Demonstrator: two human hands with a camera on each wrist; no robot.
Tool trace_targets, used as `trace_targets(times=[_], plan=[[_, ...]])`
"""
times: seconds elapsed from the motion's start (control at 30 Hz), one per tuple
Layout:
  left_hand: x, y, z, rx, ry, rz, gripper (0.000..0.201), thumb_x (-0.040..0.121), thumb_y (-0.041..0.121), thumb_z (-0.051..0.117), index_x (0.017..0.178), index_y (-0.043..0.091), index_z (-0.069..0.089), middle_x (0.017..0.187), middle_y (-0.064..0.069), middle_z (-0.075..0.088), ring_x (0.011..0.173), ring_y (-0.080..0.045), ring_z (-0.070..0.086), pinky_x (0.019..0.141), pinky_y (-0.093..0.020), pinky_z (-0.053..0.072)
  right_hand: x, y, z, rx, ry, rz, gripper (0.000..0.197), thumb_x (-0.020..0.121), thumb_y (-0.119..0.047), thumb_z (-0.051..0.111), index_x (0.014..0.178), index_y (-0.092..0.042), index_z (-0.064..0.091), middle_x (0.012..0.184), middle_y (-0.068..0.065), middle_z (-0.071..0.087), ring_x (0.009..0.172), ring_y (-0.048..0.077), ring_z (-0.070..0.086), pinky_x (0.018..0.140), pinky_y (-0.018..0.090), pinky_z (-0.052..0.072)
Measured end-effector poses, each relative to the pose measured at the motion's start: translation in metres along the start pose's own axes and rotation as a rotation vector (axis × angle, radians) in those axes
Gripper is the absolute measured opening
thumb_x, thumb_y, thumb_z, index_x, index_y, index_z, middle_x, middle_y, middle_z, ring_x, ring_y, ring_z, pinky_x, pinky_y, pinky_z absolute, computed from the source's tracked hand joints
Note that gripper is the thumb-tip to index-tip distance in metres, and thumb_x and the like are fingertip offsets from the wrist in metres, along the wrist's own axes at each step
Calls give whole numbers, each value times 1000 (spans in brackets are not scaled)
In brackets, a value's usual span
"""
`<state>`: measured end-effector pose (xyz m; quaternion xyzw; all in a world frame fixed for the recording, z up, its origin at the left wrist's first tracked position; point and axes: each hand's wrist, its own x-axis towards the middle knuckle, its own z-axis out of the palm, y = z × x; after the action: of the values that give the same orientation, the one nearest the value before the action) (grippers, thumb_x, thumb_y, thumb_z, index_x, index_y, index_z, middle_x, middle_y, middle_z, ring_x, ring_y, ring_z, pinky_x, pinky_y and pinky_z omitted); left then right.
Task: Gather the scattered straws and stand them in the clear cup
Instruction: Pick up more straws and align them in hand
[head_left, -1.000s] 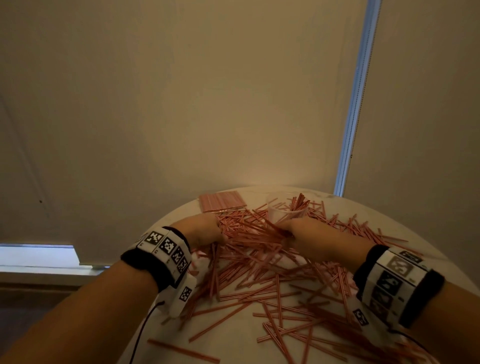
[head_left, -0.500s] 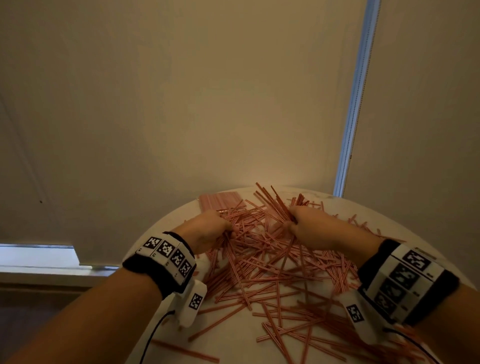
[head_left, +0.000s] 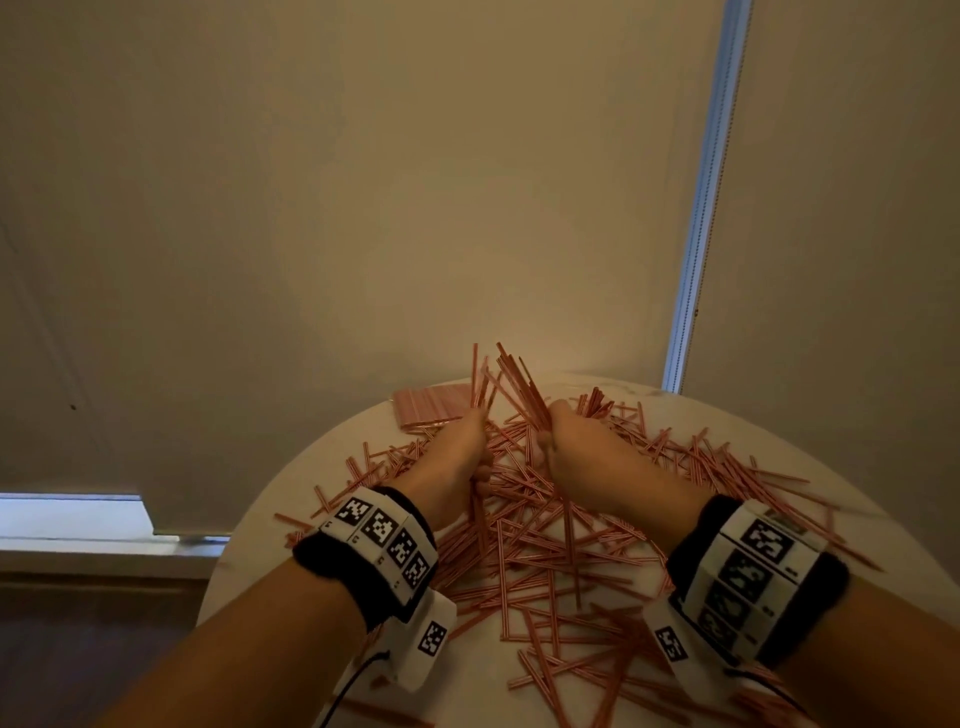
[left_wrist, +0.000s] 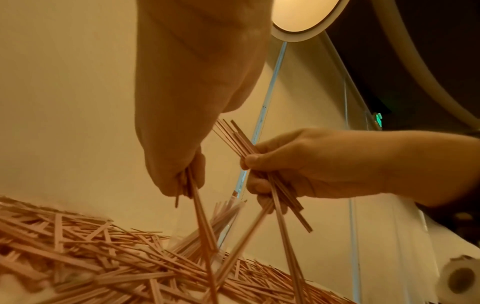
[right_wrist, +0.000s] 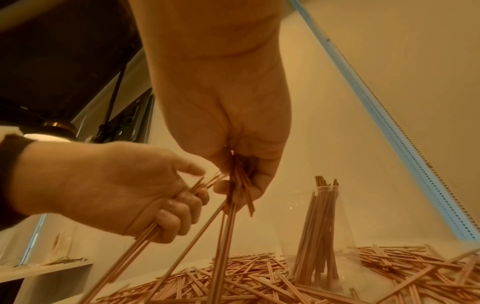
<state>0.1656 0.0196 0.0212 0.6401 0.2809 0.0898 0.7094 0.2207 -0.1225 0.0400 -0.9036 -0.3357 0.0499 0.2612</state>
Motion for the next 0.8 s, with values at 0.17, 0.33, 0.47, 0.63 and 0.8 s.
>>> trace_targets(times=[0.17,0.33,0.47,0.63,0.8], plan=[[7,-2,19,129,-77,156,77,97,71,43,143,11,54,134,-14,64,124,-28,61,111,-47,46,0,-17,16,-134,-60,-135,40,99,-2,47,138,-4,41,117,12,63,96,19,61,78,26,49],[29,6,12,58,192,199,51,108,49,37,122,6,60,104,-13,71,95,-30,70,95,-50,57,-3,-14,21,-123,-92,-203,39,100,-18,55,136,-15,41,112,7,66,89,20,62,73,31,54],[41,11,-7,0,388,286,49,109,48,33,136,12,52,130,-17,64,118,-42,62,104,-55,50,-4,-5,16,-166,-169,-181,30,97,-5,55,125,-14,63,110,5,69,95,19,66,86,33,57],[49,14,-27,-274,334,271,39,110,42,37,123,9,53,73,0,47,45,-7,56,68,-37,62,-2,3,-1,-97,-67,-132,24,97,-3,56,111,-14,72,108,0,69,89,11,65,81,22,56],[25,9,-6,-181,49,268,37,109,37,41,105,4,57,75,-7,68,66,-17,72,67,-32,63,12,-5,-18,103,95,-92,17,98,-12,58,109,-19,69,97,-4,69,83,8,66,64,14,49]])
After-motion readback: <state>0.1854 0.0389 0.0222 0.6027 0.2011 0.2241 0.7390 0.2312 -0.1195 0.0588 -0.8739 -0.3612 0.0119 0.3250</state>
